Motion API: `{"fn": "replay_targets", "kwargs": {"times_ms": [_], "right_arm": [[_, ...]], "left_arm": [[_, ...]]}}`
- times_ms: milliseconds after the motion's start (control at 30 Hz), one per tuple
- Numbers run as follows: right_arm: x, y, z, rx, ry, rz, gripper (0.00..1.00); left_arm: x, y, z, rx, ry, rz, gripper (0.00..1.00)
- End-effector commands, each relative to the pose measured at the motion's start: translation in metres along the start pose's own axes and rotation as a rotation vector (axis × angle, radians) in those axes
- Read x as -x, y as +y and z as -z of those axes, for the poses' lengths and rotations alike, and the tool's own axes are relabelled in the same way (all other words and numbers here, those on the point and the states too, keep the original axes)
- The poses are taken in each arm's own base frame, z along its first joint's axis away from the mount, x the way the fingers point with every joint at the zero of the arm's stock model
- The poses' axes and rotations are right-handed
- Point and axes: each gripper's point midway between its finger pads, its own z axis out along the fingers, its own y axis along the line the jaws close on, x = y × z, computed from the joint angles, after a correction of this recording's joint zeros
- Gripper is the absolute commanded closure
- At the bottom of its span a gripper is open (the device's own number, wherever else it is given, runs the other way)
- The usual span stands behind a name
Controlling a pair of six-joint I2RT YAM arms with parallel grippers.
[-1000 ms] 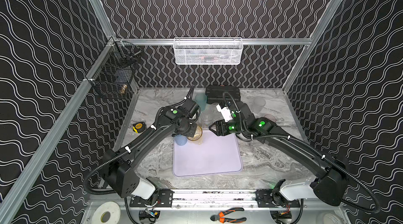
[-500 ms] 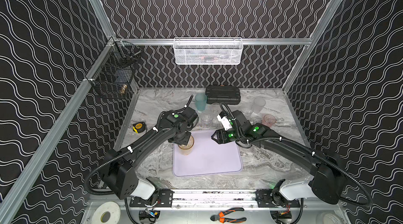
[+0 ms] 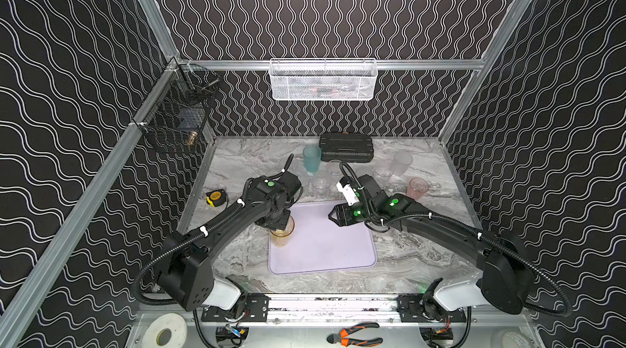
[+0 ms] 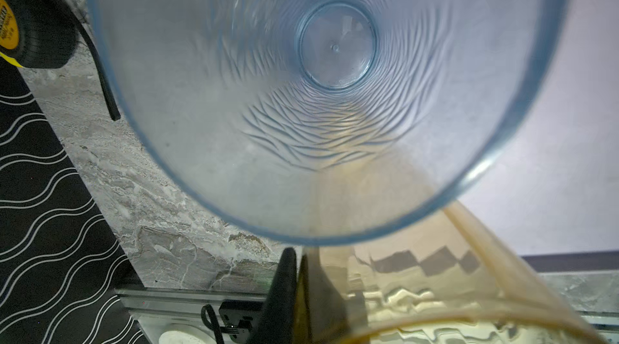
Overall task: Place the glasses into the tray
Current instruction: Place the glass on the tray.
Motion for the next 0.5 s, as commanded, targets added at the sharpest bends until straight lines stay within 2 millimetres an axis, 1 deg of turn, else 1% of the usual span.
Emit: {"fn": "replay_targets", "kwargs": {"times_ms": [0, 133, 333, 467], "right_arm": [[0.0045, 0.0009, -0.0009, 0.001, -0.021, 0.007, 0.35], [0.0031, -0.001, -0.0016, -0.007, -0.016, 0.006, 0.35], [0.0036, 0.0012, -0.005, 0.002, -0.008, 0.001, 0.36], [0.0054, 0.0037, -0.0071, 0.004, -0.006, 0.003, 0.36]], "left_arm": [[-0.0008, -0.0019, -0.006, -0.009, 0.001, 0.008, 1.0], [-0.0012, 0.0001, -0.0082, -0.013, -0.004, 0.016, 0.99], [-0.0031, -0.0001, -0.0062, -0.019, -0.007, 0.017, 0.83], [-0.0017, 0.0026, 0.0006, -0.017, -0.019, 0.024, 0.71]]}}
